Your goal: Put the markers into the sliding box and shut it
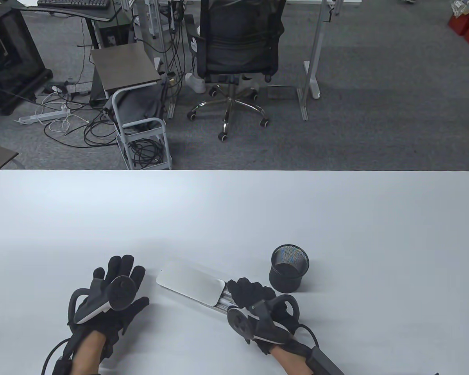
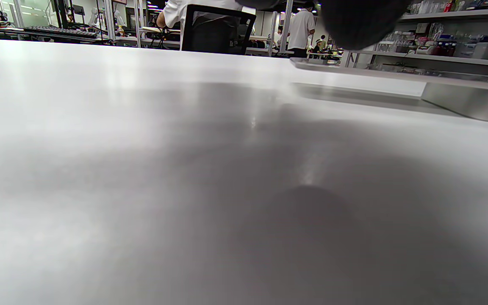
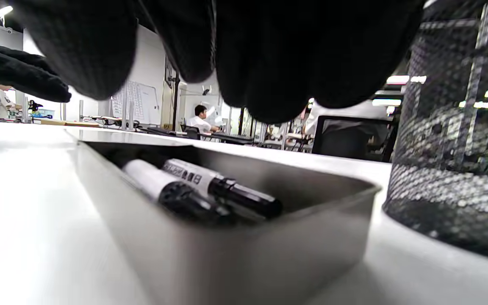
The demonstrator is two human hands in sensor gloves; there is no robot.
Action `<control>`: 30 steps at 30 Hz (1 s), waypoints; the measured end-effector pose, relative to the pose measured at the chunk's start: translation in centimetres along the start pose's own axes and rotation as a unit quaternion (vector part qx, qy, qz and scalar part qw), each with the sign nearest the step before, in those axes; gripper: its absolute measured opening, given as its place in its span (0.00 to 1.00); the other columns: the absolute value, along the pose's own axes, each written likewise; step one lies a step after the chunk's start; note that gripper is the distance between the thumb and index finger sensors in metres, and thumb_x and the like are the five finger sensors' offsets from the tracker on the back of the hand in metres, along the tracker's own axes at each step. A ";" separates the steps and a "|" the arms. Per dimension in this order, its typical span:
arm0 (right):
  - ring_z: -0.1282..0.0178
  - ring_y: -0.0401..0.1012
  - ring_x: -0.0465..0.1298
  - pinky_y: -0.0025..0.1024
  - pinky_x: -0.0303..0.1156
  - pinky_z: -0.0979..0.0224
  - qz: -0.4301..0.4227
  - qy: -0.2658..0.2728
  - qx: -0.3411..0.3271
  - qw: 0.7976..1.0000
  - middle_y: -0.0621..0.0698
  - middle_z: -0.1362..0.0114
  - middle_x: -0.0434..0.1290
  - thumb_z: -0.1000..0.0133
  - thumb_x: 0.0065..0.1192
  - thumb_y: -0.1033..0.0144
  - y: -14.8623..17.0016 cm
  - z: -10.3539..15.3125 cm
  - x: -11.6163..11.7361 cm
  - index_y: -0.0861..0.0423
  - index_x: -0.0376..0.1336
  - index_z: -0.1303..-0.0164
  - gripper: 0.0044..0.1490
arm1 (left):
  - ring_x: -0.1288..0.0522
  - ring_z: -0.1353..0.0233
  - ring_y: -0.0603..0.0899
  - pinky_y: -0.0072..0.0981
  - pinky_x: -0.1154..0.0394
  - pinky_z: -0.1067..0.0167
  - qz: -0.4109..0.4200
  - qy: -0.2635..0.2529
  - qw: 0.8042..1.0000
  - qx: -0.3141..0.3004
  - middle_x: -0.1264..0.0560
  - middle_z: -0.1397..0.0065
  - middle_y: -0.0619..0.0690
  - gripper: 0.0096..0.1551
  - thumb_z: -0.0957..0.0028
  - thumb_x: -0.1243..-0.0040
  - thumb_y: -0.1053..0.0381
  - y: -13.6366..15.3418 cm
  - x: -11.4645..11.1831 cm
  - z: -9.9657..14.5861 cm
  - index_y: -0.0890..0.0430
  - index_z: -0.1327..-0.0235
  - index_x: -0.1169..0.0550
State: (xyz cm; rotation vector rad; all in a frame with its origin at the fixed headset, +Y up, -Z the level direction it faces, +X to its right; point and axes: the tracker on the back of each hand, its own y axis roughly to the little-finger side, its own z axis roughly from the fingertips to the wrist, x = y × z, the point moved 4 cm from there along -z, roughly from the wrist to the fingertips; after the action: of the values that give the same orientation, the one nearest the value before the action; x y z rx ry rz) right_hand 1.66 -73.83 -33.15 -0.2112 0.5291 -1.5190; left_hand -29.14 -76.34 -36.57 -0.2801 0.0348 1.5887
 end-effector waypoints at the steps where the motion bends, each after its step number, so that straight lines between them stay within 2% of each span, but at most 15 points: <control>1: 0.31 0.52 0.77 0.55 0.74 0.34 -0.007 -0.010 0.002 1.000 0.55 0.20 0.68 0.50 0.59 0.38 0.0 -0.1 0.2 0.45 0.58 0.24 0.43 | 0.73 0.19 0.57 0.61 0.69 0.29 0.000 0.000 1.000 0.000 0.68 0.16 0.44 0.50 0.50 0.48 0.31 0.0 0.0 0.0 0.44 0.18 0.51; 6: 0.25 0.57 0.71 0.62 0.67 0.30 -0.029 -0.058 0.006 0.998 0.56 0.16 0.63 0.50 0.56 0.34 -0.1 -0.6 1.5 0.46 0.53 0.20 0.49 | 0.73 0.19 0.57 0.62 0.70 0.29 -0.002 0.001 1.000 -0.001 0.68 0.16 0.44 0.50 0.50 0.48 0.31 -0.1 0.0 0.0 0.44 0.18 0.51; 16: 0.21 0.59 0.64 0.63 0.63 0.27 -0.043 -0.161 0.021 0.986 0.54 0.15 0.57 0.48 0.55 0.33 -0.1 -1.7 4.4 0.51 0.47 0.20 0.52 | 0.73 0.19 0.57 0.61 0.70 0.29 -0.005 0.004 1.000 -0.001 0.68 0.16 0.43 0.50 0.50 0.48 0.31 -0.2 -0.1 -0.1 0.44 0.18 0.51; 22: 0.21 0.58 0.64 0.57 0.66 0.28 -0.042 -0.167 0.029 0.985 0.57 0.16 0.57 0.44 0.56 0.38 0.1 -2.0 4.9 0.52 0.47 0.21 0.47 | 0.73 0.19 0.57 0.61 0.70 0.29 -0.005 0.006 1.000 -0.002 0.68 0.16 0.44 0.50 0.50 0.48 0.31 -0.3 -0.2 -0.1 0.44 0.18 0.51; 24: 0.22 0.57 0.65 0.55 0.67 0.29 -0.046 -0.161 0.031 0.985 0.57 0.17 0.59 0.41 0.56 0.43 0.2 -2.1 4.8 0.52 0.48 0.22 0.43 | 0.74 0.19 0.57 0.61 0.70 0.29 -0.005 0.007 1.000 -0.002 0.68 0.16 0.43 0.50 0.50 0.48 0.31 -0.4 -0.2 -0.1 0.44 0.18 0.51; 30: 0.23 0.54 0.65 0.56 0.67 0.30 -0.060 -0.144 0.028 0.987 0.55 0.19 0.61 0.41 0.59 0.47 0.2 -2.1 4.7 0.54 0.48 0.22 0.43 | 0.74 0.19 0.57 0.61 0.70 0.29 -0.005 0.009 1.000 -0.003 0.68 0.16 0.43 0.50 0.50 0.48 0.31 -0.4 -0.2 -0.2 0.44 0.18 0.51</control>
State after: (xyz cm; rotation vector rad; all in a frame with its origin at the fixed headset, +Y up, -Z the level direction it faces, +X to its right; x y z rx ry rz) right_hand 0.71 -78.01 -35.98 -0.4179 0.2466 -1.5837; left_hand -28.68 -76.59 -36.61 -0.2993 0.0435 1.5768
